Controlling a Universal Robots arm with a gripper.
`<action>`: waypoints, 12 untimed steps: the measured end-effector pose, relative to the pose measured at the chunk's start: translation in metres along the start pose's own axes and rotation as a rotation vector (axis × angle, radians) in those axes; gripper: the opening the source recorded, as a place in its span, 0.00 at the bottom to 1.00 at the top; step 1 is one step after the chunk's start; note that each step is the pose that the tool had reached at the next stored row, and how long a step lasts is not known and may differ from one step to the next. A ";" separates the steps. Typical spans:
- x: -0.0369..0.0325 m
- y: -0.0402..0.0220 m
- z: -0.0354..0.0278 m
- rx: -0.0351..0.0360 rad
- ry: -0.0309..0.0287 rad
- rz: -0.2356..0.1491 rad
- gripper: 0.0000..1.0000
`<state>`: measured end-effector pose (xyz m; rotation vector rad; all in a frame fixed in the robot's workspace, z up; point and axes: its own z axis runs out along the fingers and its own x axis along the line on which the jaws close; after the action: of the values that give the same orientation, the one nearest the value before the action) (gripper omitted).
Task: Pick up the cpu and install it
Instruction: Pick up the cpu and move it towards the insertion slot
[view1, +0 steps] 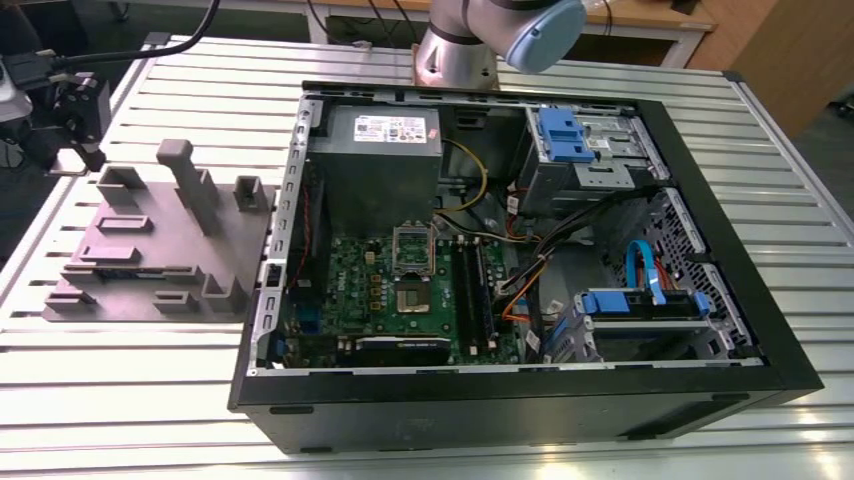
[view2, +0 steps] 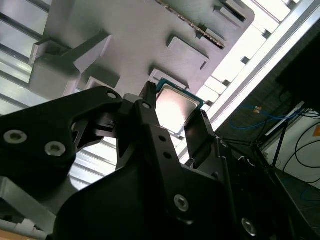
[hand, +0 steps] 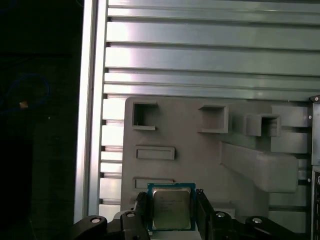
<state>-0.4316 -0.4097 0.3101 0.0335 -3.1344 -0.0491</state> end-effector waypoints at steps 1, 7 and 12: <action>0.0000 0.0000 0.0000 0.0000 0.0001 0.000 0.47; -0.0001 0.0003 -0.0035 0.0000 0.0001 0.001 0.47; 0.0000 0.0011 -0.0138 0.0000 0.0000 0.001 0.47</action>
<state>-0.4315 -0.4090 0.3239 0.0315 -3.1344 -0.0492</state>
